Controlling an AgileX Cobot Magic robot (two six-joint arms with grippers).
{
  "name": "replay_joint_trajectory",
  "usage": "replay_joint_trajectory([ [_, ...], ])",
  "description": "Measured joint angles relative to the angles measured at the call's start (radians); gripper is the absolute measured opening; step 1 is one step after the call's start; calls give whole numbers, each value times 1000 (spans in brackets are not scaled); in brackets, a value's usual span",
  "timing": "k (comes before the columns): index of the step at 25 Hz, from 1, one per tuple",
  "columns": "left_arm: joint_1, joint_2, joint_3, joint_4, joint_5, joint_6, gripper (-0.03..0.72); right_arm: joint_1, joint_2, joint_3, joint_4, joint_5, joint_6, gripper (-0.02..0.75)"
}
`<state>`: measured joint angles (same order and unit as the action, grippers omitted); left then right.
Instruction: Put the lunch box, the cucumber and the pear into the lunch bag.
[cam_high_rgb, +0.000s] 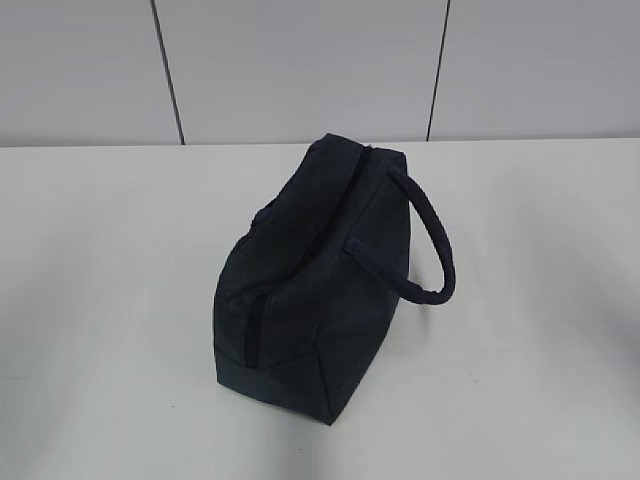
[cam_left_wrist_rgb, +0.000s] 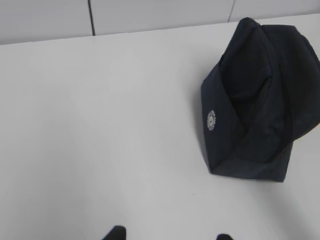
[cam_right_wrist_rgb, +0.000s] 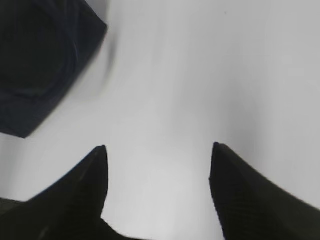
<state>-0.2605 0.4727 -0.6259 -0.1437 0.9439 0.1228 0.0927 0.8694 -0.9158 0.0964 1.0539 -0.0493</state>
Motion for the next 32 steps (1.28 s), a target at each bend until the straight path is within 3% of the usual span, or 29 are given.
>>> replay_joint_trajectory([
  [6,0,-215,0,103,196,-123,337,0,-352,156,-96,156,70,496],
  [18,0,-456,0,192,321,-133,302,0,-858,285,-175,217,-16,492],
  [26,0,-491,70,204,231,-133,301,0,-890,371,-181,217,-45,492],
  [32,0,-492,105,203,168,-133,301,0,-890,407,-177,124,-48,492],
])
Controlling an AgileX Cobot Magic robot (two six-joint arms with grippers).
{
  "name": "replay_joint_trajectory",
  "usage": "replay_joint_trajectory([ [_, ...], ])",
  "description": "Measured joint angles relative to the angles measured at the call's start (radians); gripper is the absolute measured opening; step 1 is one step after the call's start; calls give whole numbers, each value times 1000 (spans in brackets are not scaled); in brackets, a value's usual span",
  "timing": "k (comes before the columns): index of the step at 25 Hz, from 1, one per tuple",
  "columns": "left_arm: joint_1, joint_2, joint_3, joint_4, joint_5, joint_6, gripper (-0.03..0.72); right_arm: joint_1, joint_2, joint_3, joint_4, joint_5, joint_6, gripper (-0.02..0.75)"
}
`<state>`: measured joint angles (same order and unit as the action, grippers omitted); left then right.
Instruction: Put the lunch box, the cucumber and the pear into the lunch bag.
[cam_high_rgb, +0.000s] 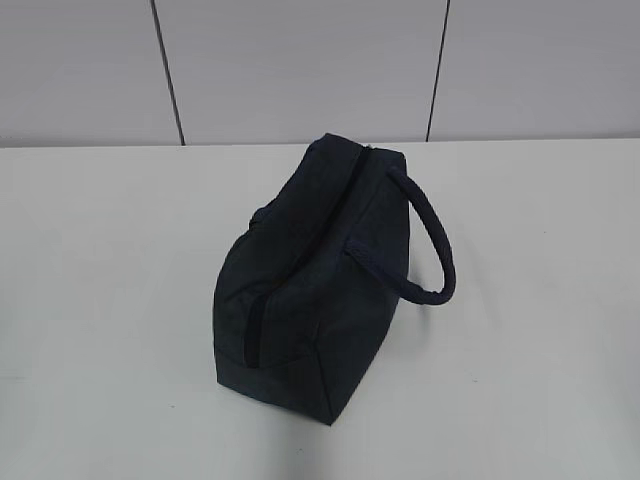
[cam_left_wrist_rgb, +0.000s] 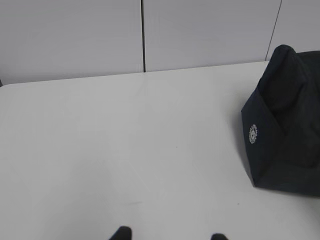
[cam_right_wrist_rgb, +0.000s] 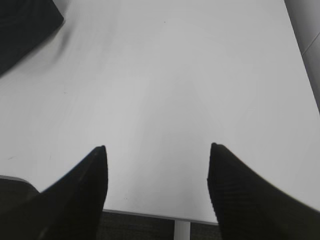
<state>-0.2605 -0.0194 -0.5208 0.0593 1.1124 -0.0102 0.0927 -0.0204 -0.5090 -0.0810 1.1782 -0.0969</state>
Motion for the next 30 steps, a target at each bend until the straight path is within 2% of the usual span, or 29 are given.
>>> replay_joint_trajectory([
  [26,1,0,2,-4,-3,0,298,0,0,9,4,-20,9,491],
  [28,15,0,2,-4,-5,0,298,-2,0,9,4,-20,9,491],
  [30,59,0,2,-4,-5,0,298,-29,0,9,4,-20,9,491],
])
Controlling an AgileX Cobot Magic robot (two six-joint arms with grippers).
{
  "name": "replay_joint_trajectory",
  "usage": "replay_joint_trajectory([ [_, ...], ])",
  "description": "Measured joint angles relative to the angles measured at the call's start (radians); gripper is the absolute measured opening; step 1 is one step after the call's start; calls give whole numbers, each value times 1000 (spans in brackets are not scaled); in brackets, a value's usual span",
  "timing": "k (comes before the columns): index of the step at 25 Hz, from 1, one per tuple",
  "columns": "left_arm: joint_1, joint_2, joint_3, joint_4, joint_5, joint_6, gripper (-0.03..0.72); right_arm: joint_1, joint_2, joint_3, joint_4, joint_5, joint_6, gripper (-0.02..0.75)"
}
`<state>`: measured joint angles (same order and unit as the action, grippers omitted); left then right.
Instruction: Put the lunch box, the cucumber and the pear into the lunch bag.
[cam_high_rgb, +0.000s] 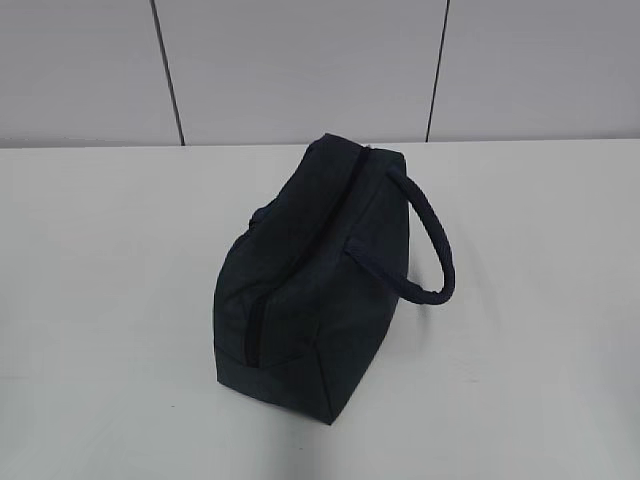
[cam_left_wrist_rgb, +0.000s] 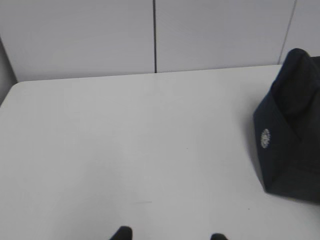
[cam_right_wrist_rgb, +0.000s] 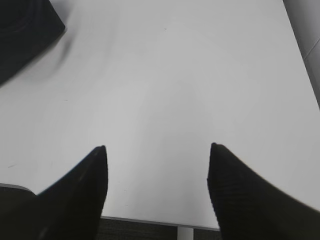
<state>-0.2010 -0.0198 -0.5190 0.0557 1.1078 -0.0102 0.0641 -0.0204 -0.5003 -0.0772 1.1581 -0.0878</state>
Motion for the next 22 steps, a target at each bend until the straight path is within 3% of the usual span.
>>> replay_joint_trajectory([
  [3,76,0,0,0,0,0,298,-59,0,0,0,0,2,491],
  [5,91,0,0,0,0,0,291,-72,0,0,0,0,2,491],
  [22,106,0,0,-1,0,0,269,-73,0,0,0,0,4,491],
])
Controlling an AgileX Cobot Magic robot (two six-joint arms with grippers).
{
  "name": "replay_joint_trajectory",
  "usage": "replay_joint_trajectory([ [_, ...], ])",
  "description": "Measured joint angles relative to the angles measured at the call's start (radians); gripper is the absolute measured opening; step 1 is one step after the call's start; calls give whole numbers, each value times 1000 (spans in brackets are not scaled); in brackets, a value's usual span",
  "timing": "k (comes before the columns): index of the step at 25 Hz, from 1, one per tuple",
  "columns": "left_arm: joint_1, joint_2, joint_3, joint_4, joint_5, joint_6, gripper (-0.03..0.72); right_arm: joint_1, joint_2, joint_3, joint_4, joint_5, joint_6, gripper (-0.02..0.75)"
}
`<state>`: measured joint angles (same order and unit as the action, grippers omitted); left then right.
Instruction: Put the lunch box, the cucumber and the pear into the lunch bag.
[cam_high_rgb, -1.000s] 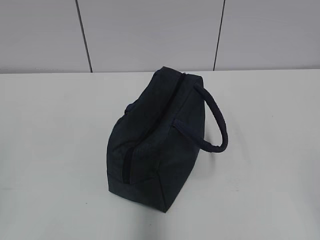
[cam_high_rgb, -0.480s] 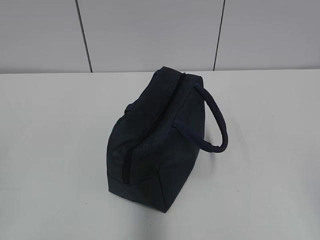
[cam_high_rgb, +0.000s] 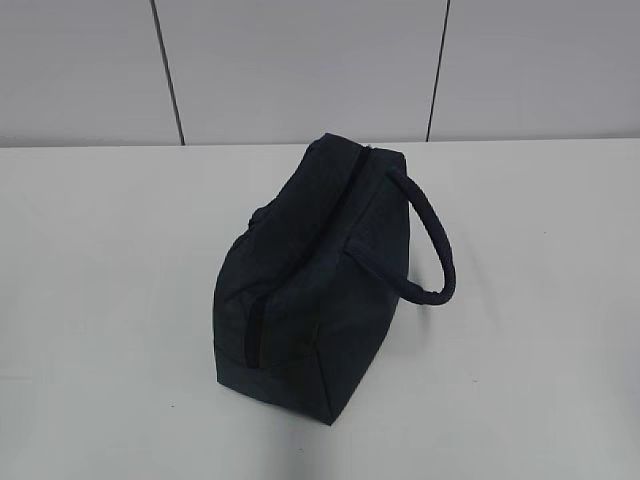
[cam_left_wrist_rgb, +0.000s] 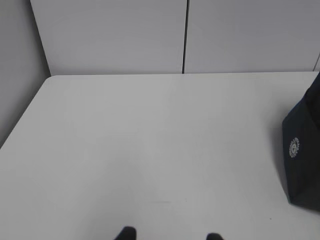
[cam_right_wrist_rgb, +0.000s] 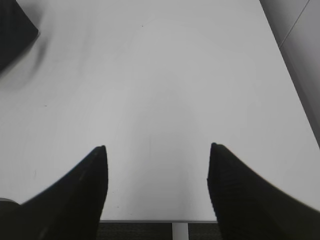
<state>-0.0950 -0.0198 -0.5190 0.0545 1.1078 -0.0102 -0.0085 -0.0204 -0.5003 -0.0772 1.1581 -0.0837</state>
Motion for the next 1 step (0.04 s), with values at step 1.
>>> replay_joint_trajectory([
  [1,0,0,0,0,0,0,268,0,0,0,0,0,0,491],
])
